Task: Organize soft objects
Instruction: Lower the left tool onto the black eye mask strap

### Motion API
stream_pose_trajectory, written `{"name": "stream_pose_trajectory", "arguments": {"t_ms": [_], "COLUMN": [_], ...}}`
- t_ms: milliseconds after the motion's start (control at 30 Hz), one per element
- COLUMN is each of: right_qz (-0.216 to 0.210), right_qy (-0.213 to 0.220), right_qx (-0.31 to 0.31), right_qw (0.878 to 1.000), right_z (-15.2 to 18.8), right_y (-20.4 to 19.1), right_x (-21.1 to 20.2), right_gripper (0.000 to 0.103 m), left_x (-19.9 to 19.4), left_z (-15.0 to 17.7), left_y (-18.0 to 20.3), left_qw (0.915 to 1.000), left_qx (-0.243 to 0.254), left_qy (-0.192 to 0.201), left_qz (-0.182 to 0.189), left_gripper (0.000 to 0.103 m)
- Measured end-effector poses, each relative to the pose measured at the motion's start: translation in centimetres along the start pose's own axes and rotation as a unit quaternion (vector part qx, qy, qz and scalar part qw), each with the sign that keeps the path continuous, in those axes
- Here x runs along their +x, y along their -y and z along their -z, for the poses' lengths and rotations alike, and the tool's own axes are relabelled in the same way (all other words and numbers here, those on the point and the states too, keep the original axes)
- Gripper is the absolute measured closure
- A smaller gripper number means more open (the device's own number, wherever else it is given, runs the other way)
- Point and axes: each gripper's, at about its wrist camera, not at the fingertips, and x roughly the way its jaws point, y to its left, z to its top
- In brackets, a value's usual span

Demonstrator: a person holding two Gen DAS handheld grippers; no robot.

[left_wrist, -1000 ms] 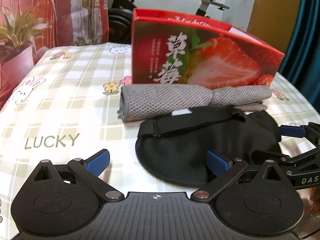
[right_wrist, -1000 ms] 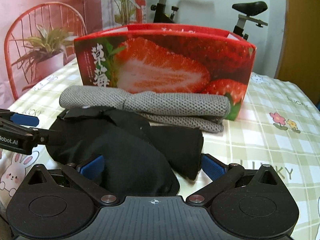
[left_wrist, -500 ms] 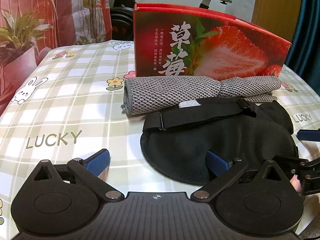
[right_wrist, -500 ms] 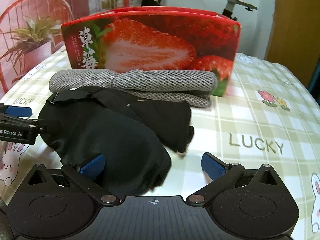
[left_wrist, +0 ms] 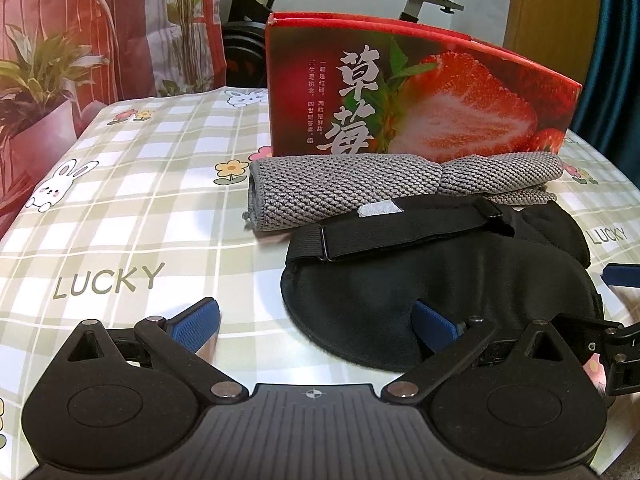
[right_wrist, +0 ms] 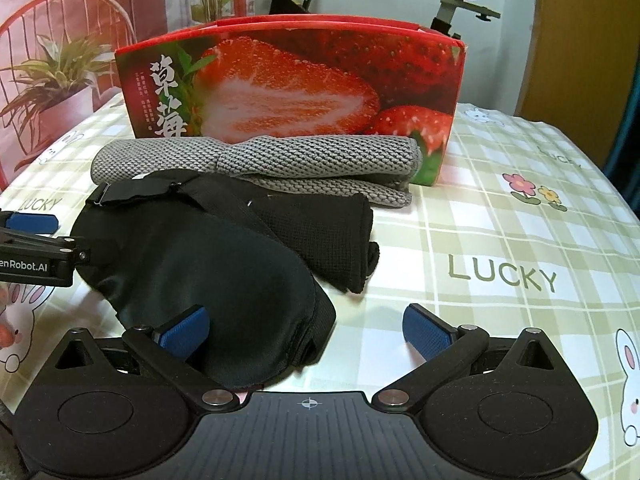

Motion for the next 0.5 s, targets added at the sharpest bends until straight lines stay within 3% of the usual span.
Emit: {"name": "stream_pose_trajectory", "arguments": {"t_ms": [267,500], "right_qz": [0.006,0.005], "right_qy": [0.009,0.012], "right_qx": [0.003,0.000], "right_qw": [1.000,1.000], "right_z": [0.3,0.4], "right_y": [-0.1,0.0], "right_x": [0.0,0.0], "right_gripper": [0.000,0.000], "left_x": [0.0,0.5], "left_z": [-0.4,-1.5], "left_y": [-0.5,-2.4], "left_qw": [0.9999,0.9981], "left_qx": [0.002,-0.037], "left_qy": [-0.009,-0.004], "left_qz": [0.012,0.048], "left_gripper": [0.000,0.005]}}
